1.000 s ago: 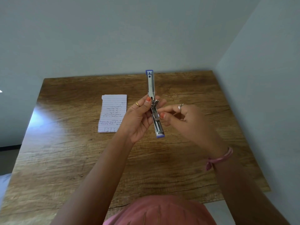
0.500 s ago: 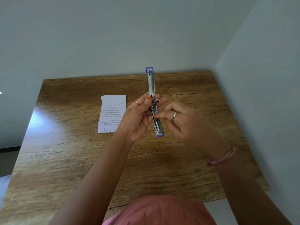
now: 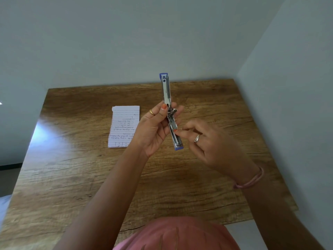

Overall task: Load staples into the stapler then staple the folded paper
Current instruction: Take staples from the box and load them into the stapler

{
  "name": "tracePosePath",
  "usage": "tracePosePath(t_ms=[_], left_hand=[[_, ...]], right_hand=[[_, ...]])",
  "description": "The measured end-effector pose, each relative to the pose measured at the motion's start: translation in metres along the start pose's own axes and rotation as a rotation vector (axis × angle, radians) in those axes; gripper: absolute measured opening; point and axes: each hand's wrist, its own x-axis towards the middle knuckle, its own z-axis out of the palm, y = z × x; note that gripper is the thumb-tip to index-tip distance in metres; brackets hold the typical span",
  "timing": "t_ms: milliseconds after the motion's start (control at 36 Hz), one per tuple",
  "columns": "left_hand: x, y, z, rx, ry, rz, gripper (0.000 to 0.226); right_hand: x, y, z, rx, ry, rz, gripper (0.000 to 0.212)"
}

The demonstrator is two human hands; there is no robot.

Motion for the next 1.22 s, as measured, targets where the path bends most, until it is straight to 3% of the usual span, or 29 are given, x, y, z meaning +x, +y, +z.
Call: tracePosePath(t_ms=[250, 917, 1056, 1222], left_hand=[[-0.001, 0.003, 0.001, -0.017, 0.002, 0.004, 0.026], [-0.002, 0.006, 0.0, 0.044, -0.056, -0.145, 0.026], [-0.002, 0.007, -0.002, 0.045, -0.031, -0.138, 0.023], [0.0, 0.005, -0.002, 0.014, 0.017, -0.104, 0.026]], right_hand=[[-0.005, 0.008, 0.007, 0.159, 0.086, 0.072, 0.035], [0.005, 0.012, -0.011, -0.162, -0.087, -0.287, 0.028], [0.001, 0.014, -0.004, -0.034, -0.019, -0.279, 0.028], [0.003, 0.02, 0.006, 0.395, 0.226, 0.022, 0.022]])
